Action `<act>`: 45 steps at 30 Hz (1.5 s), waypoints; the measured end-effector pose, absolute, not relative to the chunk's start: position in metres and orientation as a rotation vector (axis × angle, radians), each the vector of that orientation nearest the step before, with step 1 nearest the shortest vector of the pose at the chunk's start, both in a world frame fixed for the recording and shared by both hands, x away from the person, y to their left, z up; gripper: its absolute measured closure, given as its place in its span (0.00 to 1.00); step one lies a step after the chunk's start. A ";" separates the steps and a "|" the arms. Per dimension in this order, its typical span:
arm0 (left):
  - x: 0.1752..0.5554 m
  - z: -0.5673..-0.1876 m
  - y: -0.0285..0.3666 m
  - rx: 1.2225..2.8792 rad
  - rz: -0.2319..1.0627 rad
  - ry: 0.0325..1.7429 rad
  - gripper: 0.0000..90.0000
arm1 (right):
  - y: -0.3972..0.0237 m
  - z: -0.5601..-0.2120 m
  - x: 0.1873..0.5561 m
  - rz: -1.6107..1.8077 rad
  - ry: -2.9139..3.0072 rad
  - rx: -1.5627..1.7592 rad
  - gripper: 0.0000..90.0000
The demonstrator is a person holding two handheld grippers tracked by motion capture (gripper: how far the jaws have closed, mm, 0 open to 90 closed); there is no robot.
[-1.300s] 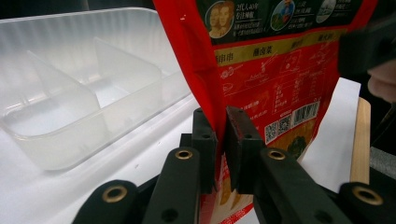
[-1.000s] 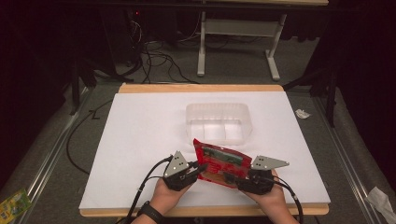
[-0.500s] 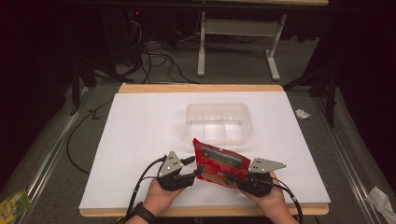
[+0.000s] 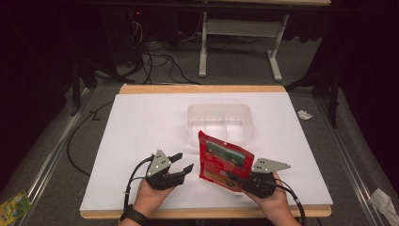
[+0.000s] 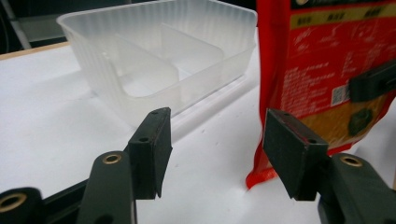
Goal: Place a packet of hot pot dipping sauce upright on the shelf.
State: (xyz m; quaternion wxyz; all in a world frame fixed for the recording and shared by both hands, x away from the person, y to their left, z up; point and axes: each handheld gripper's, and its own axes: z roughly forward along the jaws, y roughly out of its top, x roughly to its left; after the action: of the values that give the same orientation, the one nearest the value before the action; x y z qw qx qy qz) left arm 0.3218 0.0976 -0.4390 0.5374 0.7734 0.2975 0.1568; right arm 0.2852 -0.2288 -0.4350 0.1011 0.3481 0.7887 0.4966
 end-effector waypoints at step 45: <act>0.309 -0.441 0.149 1.855 0.448 0.772 0.36 | -0.273 -0.393 0.306 1.466 1.902 1.289 0.96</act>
State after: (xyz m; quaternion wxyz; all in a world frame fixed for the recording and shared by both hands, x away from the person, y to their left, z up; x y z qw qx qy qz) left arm 0.3093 0.1494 -0.4408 0.5155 0.7721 0.3214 0.1866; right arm 0.3062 -0.2733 -0.3927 0.2064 0.4625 0.6829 0.5264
